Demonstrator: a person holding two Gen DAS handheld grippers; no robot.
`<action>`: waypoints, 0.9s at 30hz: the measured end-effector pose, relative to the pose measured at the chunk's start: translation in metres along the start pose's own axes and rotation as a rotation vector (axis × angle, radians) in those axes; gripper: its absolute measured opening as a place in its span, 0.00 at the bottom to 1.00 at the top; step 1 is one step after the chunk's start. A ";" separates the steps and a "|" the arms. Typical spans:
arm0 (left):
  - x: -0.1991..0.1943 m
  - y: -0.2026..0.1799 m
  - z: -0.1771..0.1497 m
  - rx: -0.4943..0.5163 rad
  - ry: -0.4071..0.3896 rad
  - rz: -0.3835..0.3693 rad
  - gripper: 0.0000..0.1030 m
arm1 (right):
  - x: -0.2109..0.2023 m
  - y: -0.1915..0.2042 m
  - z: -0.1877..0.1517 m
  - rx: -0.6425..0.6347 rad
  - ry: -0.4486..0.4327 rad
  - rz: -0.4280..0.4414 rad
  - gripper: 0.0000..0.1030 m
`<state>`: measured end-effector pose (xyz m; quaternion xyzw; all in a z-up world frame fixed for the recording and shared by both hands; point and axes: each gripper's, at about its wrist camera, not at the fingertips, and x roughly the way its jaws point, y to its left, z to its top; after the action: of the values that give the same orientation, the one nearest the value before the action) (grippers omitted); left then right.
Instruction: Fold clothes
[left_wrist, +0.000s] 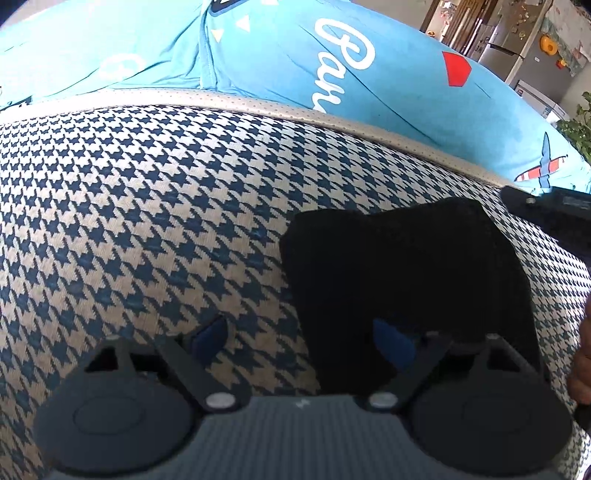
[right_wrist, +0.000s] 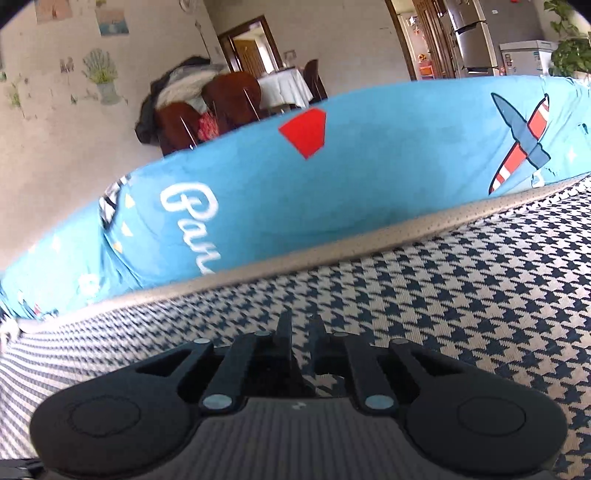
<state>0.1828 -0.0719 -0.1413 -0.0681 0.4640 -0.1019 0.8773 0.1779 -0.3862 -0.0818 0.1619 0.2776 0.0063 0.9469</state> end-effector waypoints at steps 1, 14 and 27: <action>0.000 0.001 0.001 -0.002 -0.001 0.009 0.88 | -0.005 0.000 0.001 0.000 -0.004 0.013 0.12; -0.007 0.015 0.016 -0.051 -0.093 0.010 0.92 | -0.070 0.014 -0.022 0.019 0.038 0.122 0.23; 0.009 0.015 0.032 -0.066 -0.121 -0.009 0.94 | -0.075 0.079 -0.099 -0.105 0.228 0.315 0.23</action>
<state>0.2157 -0.0582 -0.1339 -0.1051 0.4128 -0.0859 0.9006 0.0685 -0.2889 -0.0969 0.1520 0.3535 0.1872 0.9038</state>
